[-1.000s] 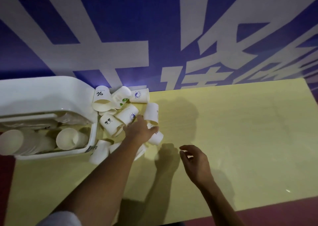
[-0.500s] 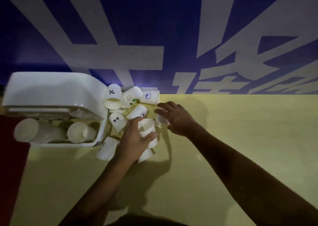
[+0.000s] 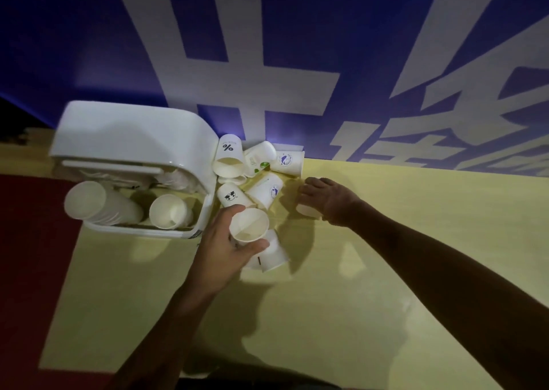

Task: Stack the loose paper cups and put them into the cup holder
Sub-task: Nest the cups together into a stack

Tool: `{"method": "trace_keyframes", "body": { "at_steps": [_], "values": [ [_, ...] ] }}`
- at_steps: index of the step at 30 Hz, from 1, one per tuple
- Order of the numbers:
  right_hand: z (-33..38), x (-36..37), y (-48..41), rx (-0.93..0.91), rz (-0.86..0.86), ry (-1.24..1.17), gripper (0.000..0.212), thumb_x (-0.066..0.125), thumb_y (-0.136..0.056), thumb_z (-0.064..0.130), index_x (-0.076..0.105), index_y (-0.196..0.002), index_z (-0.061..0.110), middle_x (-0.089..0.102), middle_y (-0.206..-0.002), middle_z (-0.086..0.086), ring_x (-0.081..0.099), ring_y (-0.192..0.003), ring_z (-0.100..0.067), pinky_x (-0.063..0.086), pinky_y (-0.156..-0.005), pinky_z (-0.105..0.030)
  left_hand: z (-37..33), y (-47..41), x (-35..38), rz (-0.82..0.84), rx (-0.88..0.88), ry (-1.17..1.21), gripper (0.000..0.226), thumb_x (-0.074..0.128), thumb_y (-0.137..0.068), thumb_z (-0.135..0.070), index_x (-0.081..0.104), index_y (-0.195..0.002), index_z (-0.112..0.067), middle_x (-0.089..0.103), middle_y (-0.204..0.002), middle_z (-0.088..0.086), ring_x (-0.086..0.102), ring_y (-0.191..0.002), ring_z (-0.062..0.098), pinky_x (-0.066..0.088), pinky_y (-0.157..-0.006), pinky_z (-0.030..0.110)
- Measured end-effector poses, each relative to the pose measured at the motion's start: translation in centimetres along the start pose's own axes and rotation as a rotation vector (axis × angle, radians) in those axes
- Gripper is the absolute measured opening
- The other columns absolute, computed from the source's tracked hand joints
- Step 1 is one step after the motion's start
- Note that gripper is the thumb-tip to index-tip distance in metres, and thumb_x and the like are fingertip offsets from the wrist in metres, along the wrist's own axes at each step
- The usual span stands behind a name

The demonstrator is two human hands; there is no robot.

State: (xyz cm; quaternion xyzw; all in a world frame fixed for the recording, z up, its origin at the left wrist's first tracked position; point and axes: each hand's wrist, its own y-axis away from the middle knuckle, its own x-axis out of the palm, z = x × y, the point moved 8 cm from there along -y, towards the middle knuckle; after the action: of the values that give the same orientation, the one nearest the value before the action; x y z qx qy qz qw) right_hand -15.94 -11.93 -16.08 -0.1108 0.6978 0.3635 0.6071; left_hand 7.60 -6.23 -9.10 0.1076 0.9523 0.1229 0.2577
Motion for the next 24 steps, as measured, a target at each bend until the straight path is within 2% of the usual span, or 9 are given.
{"method": "trace_keyframes", "body": {
  "at_steps": [2, 3, 7, 10, 12, 15, 18, 21, 24],
  "values": [
    [-0.3, -0.5, 0.7, 0.144, 0.022, -0.162, 0.086, 0.084, -0.078, 0.036, 0.042, -0.151, 0.021, 0.043, -0.155, -0.002, 0.037, -0.144, -0.027, 0.035, -0.115, -0.04, 0.0, 0.3, -0.9, -0.007, 0.009, 0.003, 0.068, 0.09, -0.076, -0.029, 0.056, -0.135, -0.027, 0.055, -0.129, -0.019, 0.045, -0.112, -0.023, 0.033, -0.084, -0.004],
    [-0.1, -1.3, 1.2, 0.221, -0.071, -0.295, 0.086, 0.086, -0.076, 0.04, 0.046, -0.149, 0.017, 0.049, -0.15, -0.004, 0.043, -0.139, -0.028, 0.039, -0.111, -0.041, 0.0, 0.6, -1.4, -0.007, 0.024, 0.003, 0.065, 0.088, -0.079, -0.03, 0.055, -0.135, -0.028, 0.054, -0.132, -0.018, 0.044, -0.115, -0.023, 0.032, -0.085, -0.005],
    [2.7, -5.4, 4.3, 0.524, -0.506, -0.885, 0.083, 0.09, -0.071, 0.043, 0.051, -0.139, 0.017, 0.062, -0.132, 0.0, 0.058, -0.116, -0.021, 0.047, -0.095, -0.03, 0.3, 1.7, -4.3, 0.016, 0.081, 0.039, 0.063, 0.084, -0.083, -0.035, 0.051, -0.137, -0.036, 0.054, -0.137, -0.018, 0.05, -0.126, -0.003, 0.041, -0.095, 0.009],
    [7.6, -8.7, 4.8, 0.623, -0.658, -1.124, 0.068, 0.089, -0.075, 0.041, 0.051, -0.13, 0.027, 0.062, -0.124, 0.015, 0.061, -0.11, -0.011, 0.052, -0.087, -0.024, 1.2, 2.4, -7.4, 0.014, 0.103, 0.043, 0.069, 0.088, -0.079, -0.027, 0.051, -0.136, -0.038, 0.055, -0.135, -0.02, 0.051, -0.124, 0.0, 0.042, -0.092, 0.006],
    [11.0, -11.1, 4.3, 0.627, -0.733, -1.202, 0.066, 0.089, -0.077, 0.038, 0.051, -0.13, 0.03, 0.061, -0.126, 0.018, 0.061, -0.114, -0.008, 0.052, -0.089, -0.023, 1.9, 2.9, -9.7, 0.001, 0.124, 0.029, 0.07, 0.09, -0.076, -0.026, 0.052, -0.135, -0.037, 0.056, -0.134, -0.02, 0.052, -0.123, 0.0, 0.041, -0.093, 0.006],
    [15.9, -13.8, 1.9, 0.611, -0.797, -1.298, 0.064, 0.089, -0.079, 0.029, 0.05, -0.13, 0.036, 0.059, -0.125, 0.025, 0.06, -0.117, -0.006, 0.052, -0.093, -0.023, 3.9, 3.8, -13.3, -0.012, 0.134, 0.017, 0.072, 0.091, -0.074, -0.028, 0.053, -0.134, -0.035, 0.057, -0.134, -0.022, 0.053, -0.126, 0.003, 0.045, -0.1, 0.022],
    [19.2, -15.4, -1.7, 0.595, -0.837, -1.332, 0.063, 0.089, -0.079, 0.023, 0.052, -0.13, 0.029, 0.061, -0.124, 0.017, 0.061, -0.117, -0.013, 0.054, -0.094, -0.034, 6.2, 4.4, -16.5, -0.021, 0.113, 0.032, 0.072, 0.092, -0.074, -0.029, 0.053, -0.134, -0.036, 0.057, -0.136, -0.019, 0.053, -0.129, 0.007, 0.046, -0.103, 0.03],
    [21.4, -16.3, -5.1, 0.581, -0.901, -1.287, 0.064, 0.089, -0.077, 0.021, 0.052, -0.129, 0.025, 0.062, -0.123, 0.013, 0.062, -0.116, -0.016, 0.054, -0.094, -0.037, 8.0, 5.0, -19.3, -0.027, 0.109, 0.041, 0.069, 0.092, -0.075, -0.029, 0.054, -0.132, -0.037, 0.058, -0.135, -0.02, 0.054, -0.129, 0.007, 0.045, -0.101, 0.027],
    [22.8, -16.3, -7.9, 0.608, -0.912, -1.247, 0.066, 0.091, -0.075, 0.027, 0.05, -0.126, 0.037, 0.061, -0.123, 0.016, 0.062, -0.116, -0.012, 0.054, -0.095, -0.036, 9.5, 5.4, -21.5, -0.026, 0.111, 0.042, 0.068, 0.091, -0.075, -0.027, 0.055, -0.132, -0.037, 0.058, -0.134, -0.022, 0.054, -0.128, 0.006, 0.042, -0.101, 0.017]
  ]
}}
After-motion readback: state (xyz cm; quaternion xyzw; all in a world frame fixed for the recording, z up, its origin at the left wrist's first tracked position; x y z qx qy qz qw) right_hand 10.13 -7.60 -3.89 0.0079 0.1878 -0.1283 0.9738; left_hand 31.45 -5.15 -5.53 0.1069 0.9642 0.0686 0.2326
